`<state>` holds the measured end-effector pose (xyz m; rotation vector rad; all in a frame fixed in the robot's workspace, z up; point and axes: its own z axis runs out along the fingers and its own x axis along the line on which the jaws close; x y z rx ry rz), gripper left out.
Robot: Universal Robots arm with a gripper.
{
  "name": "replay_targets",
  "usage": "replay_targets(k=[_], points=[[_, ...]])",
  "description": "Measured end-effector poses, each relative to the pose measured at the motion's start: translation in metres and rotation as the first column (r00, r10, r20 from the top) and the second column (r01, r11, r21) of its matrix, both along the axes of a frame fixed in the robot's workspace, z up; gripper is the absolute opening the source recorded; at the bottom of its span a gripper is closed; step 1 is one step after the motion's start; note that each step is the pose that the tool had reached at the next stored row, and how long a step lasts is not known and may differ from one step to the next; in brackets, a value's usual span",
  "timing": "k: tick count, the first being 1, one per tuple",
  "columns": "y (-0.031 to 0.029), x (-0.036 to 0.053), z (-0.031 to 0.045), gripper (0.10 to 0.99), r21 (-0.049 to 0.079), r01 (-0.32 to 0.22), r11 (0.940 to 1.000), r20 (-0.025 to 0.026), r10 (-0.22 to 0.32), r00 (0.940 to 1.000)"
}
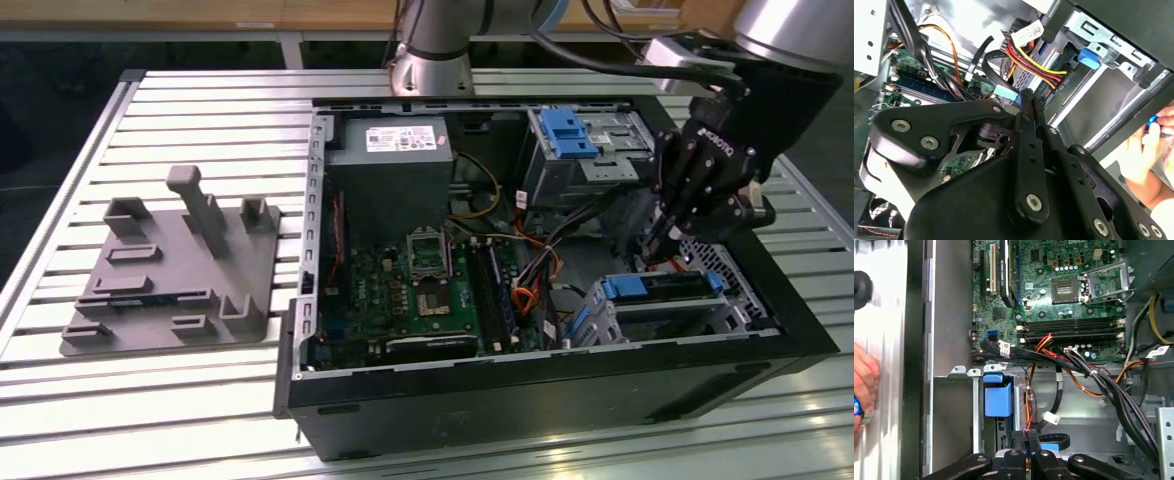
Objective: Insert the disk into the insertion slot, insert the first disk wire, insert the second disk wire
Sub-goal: 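Insert the second disk wire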
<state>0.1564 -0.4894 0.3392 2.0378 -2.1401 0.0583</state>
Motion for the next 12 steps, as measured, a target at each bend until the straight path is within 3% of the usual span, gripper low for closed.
replay_targets(k=[2,7,12], points=[[-0.0030,0.0000,0.0003,0.145,0.019,0.000,0.9998,0.0000,0.000,1.0000],[-0.0126,0.0000,0.0002,0.145,0.039,0.000,0.9993,0.0000,0.000,1.0000],[-0.0189,0.0001,0.0004,0.145,0.086,0.000,0.9963,0.0000,0.000,1.0000]])
